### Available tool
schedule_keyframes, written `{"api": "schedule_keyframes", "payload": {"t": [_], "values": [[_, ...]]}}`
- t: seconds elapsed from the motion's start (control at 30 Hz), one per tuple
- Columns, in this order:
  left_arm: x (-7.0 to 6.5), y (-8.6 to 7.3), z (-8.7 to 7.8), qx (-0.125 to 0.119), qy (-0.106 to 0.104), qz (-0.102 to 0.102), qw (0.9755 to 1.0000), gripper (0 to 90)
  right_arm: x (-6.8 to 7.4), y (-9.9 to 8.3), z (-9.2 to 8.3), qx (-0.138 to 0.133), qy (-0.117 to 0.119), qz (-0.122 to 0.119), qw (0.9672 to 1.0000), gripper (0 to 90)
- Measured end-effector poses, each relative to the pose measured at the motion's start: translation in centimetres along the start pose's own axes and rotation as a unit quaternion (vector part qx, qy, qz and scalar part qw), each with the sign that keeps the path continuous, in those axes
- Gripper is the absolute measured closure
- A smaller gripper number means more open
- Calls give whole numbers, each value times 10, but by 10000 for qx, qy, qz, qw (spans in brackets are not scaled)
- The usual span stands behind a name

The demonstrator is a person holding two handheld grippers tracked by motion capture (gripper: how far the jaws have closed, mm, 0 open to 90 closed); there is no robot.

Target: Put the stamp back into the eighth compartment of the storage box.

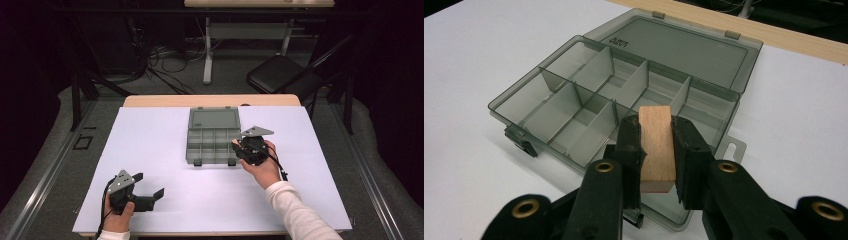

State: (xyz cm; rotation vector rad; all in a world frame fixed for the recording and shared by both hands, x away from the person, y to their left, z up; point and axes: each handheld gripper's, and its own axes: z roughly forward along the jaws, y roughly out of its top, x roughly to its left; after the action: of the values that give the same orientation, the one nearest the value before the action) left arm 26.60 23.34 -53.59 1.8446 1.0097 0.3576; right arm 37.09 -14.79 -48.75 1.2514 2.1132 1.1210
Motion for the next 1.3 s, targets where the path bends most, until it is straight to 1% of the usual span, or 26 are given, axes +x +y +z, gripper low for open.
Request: {"api": "schedule_keyframes", "payload": {"t": [0.1,0.4,0.6,0.7,0.87,0.9,1.07,1.3], "values": [[0,0,0,21,-45,-16,10000,5,0,0,3,11,1,-19,10000,758],[0,-1,1,4,4,72,10000,5,-1,-2,11,48,-1,-40,10000,758],[0,-1,1,28,29,82,10000,5,-4,-3,17,77,-35,3,10000,758],[0,-2,2,35,13,84,10000,5,-5,-4,20,146,-29,26,9999,758],[0,-2,3,48,-21,82,10000,5,-8,-5,25,178,-63,42,9998,758],[0,-2,3,51,-19,85,9999,5,-9,-6,26,171,-66,12,9998,758],[1,-2,3,86,-31,108,9999,5,-11,-8,29,246,-53,95,9996,758],[1,-2,3,85,-44,84,9999,5,-14,-11,34,304,-63,101,9995,758]]}}
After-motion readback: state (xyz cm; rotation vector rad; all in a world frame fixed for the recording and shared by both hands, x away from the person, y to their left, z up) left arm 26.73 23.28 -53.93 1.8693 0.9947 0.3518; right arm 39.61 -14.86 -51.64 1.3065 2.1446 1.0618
